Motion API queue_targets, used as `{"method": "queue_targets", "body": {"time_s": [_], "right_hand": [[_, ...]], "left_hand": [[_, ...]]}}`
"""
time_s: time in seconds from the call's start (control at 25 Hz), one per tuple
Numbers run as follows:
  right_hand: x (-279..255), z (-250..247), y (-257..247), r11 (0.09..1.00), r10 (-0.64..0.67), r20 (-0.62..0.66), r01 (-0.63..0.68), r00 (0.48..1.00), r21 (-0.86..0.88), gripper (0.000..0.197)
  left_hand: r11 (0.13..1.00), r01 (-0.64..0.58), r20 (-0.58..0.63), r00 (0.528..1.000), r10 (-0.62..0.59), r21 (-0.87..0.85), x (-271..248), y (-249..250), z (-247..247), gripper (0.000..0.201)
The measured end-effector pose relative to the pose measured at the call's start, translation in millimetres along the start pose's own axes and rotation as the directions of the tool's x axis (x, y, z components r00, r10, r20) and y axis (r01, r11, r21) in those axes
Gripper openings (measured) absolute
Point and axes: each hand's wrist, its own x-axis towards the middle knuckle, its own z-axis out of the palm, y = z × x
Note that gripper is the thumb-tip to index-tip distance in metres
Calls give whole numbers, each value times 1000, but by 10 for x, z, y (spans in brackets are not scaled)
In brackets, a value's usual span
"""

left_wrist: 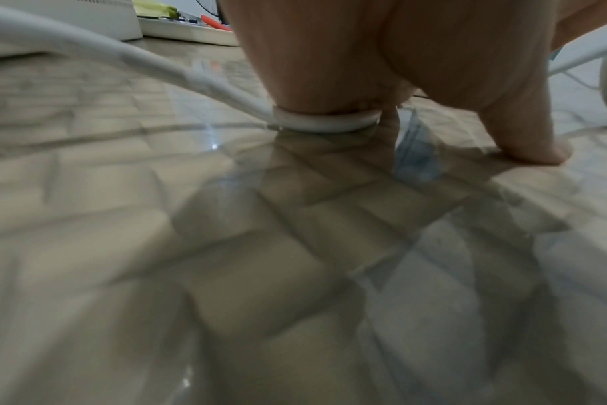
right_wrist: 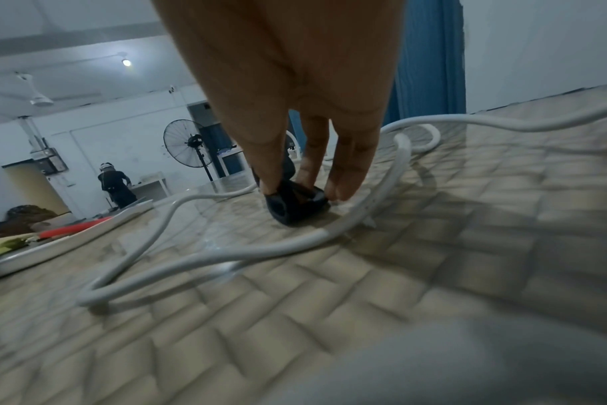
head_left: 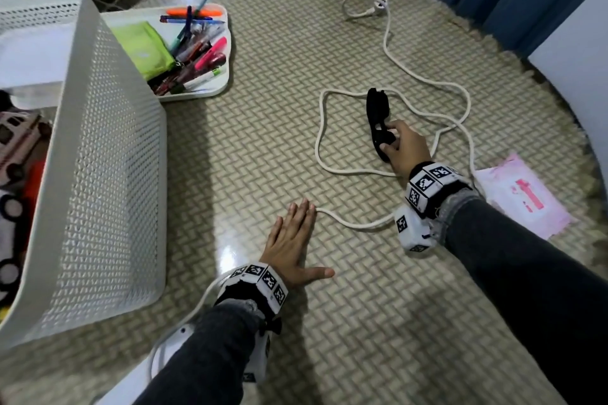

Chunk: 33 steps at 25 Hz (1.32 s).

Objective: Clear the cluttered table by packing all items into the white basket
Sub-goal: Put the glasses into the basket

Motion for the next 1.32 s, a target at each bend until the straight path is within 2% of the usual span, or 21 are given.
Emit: {"method": "queue_targets", "body": {"time_s": [0.16, 0.32, 0.44, 0.64, 0.72, 0.8, 0.96, 1.16, 1.32], "right_hand": [[-124, -59, -32, 996, -28, -79, 34, 996, 78, 32], [-350, -89, -136, 975, -13, -133, 42, 991, 220, 36], [-663, -183, -197, 948, 32, -177, 27, 984, 318, 39], [-1344, -354, -195, 898, 36, -306, 104, 951, 428, 29], [-1620, -402, -173, 862, 54, -313, 114, 948, 494, 26], [-1881, -442, -172, 829, 58, -322, 134, 945, 543, 24], [-2360, -457, -205, 800, 101, -337, 125, 936, 587, 24], [-2869, -337, -244, 830, 81, -416, 170, 906, 531, 23], [-3167, -280, -328, 757, 98, -445, 223, 890, 614, 31]], "left_hand": [[1000, 4, 3, 1000, -4, -8, 0, 13, -11, 122], [1000, -2, -1, 1000, 2, -8, 2, -12, 14, 122], [1000, -14, 6, 1000, 14, -5, 8, -13, 7, 128], [1000, 4, 24, 1000, -4, 0, 19, 22, -30, 132], [999, 21, 46, 999, -23, 27, 8, 48, -64, 126], [998, 44, 49, 998, -46, 38, -7, 90, -161, 112], [999, 22, -88, 996, -24, -29, -147, 177, -347, 78], [986, -69, -246, 969, 31, -149, -503, 263, -493, 60], [961, -176, -394, 915, 81, -212, -876, 344, -609, 49]]}}
